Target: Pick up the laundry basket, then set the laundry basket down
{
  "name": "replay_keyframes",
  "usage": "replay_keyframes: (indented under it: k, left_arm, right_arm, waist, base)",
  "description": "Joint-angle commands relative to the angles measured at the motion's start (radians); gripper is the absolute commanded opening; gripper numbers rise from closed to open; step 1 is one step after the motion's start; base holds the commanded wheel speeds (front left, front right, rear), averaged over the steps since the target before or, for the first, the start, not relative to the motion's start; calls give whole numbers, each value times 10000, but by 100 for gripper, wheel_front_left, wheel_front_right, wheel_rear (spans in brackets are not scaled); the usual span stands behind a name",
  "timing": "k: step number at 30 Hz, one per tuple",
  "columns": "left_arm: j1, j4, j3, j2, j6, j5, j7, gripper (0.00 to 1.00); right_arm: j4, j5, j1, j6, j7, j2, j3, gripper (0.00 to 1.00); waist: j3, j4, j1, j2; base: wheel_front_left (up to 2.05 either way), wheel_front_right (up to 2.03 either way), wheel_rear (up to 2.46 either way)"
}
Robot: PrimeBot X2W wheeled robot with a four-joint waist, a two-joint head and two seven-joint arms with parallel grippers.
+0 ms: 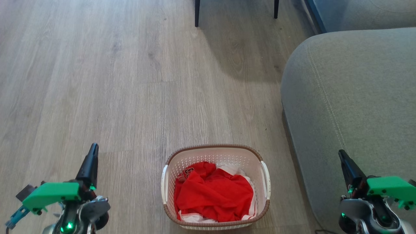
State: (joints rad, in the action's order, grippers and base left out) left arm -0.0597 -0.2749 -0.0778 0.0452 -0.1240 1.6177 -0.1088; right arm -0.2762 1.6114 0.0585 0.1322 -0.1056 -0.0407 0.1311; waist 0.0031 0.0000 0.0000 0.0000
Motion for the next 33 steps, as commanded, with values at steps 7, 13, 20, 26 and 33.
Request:
replay_keyframes:
  k: [7, 13, 20, 26, 33]
  left_arm:
    - [-483, 300, -357, 50, -67, -88, -42, 0]
    - [-483, 300, -357, 50, -67, -88, -42, 0]
    - [280, -443, 112, -10, 9, -63, 111, 100]
    - [311, -291, 185, -7, 22, -246, 289, 100]
    - [310, -55, 228, -3, 101, -733, 496, 100]
  right_arm:
    - [315, -25, 494, -15, -74, -95, -176, 0]
    - [315, -25, 494, -15, -74, -95, -176, 0]
    - [-458, -46, -255, 0, 121, 59, -160, 100]
    - [-396, -237, -256, -1, 297, 51, -274, 100]
    - [-293, -792, -235, -2, 502, 42, -347, 100]
  waist:
    - [0, 0, 0, 0]
    - [0, 0, 0, 0]
    - [-11, 0, 0, 0]
    - [-28, 7, 0, 0]
    - [-48, 17, 0, 0]
  base:
    - [0, 0, 0]
    - [0, 0, 0]
    - [0, 0, 0]
    - [0, 0, 0]
    - [0, 0, 0]
